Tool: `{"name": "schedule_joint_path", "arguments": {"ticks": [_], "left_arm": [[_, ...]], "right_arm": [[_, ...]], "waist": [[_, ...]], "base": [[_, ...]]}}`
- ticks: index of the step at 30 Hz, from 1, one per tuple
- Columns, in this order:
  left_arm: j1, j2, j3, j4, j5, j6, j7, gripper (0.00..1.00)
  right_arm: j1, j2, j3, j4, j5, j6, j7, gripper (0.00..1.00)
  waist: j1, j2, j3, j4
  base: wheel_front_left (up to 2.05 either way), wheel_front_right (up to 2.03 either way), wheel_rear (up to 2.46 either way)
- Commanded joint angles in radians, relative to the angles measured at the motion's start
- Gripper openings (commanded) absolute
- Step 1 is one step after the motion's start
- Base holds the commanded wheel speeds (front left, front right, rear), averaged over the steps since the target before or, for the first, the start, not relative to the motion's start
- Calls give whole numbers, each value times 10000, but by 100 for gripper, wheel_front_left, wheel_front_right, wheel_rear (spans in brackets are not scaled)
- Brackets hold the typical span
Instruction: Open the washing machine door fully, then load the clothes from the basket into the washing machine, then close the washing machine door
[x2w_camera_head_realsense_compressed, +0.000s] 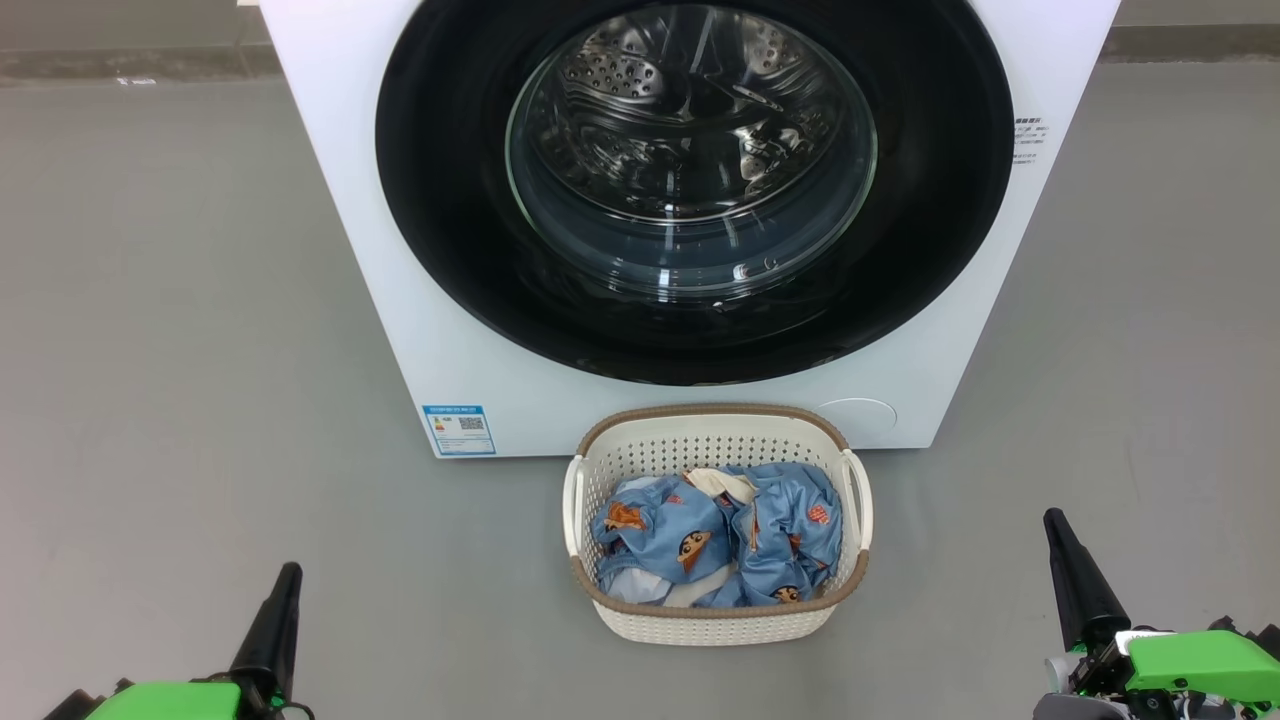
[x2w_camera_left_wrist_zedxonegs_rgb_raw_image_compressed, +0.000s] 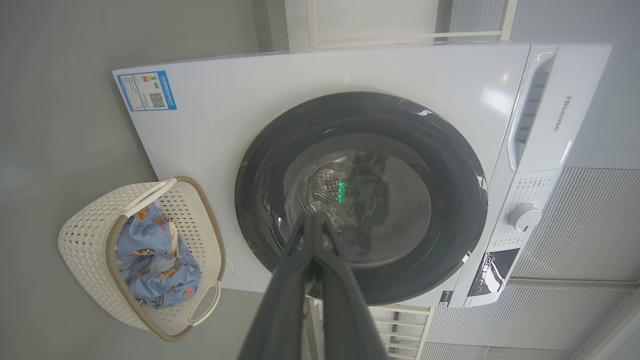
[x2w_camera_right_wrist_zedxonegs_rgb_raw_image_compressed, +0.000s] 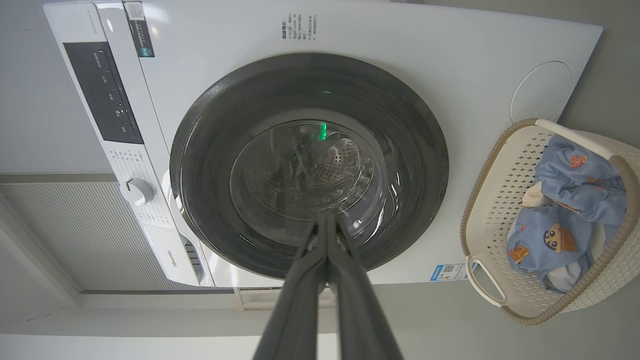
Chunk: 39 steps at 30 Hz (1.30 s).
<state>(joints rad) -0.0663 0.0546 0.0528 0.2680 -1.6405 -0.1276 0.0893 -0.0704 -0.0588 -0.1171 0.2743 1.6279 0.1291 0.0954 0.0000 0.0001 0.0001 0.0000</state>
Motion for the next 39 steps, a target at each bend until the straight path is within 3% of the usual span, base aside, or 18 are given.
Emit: {"name": "schedule_joint_path", "arguments": {"ticks": [1, 39], "left_arm": [[-475, 150, 358, -176, 105, -31, 36, 0], [-479, 119, 401, -174, 141, -31, 70, 0]], "right_arm": [[-442, -31, 177, -235, -69, 16, 60, 0], [-445, -10, 148, -234, -95, 16, 83, 0]], "waist": [[0, -1, 0, 0], [0, -1, 0, 0]], "base": [[0, 0, 0], [0, 0, 0]]}}
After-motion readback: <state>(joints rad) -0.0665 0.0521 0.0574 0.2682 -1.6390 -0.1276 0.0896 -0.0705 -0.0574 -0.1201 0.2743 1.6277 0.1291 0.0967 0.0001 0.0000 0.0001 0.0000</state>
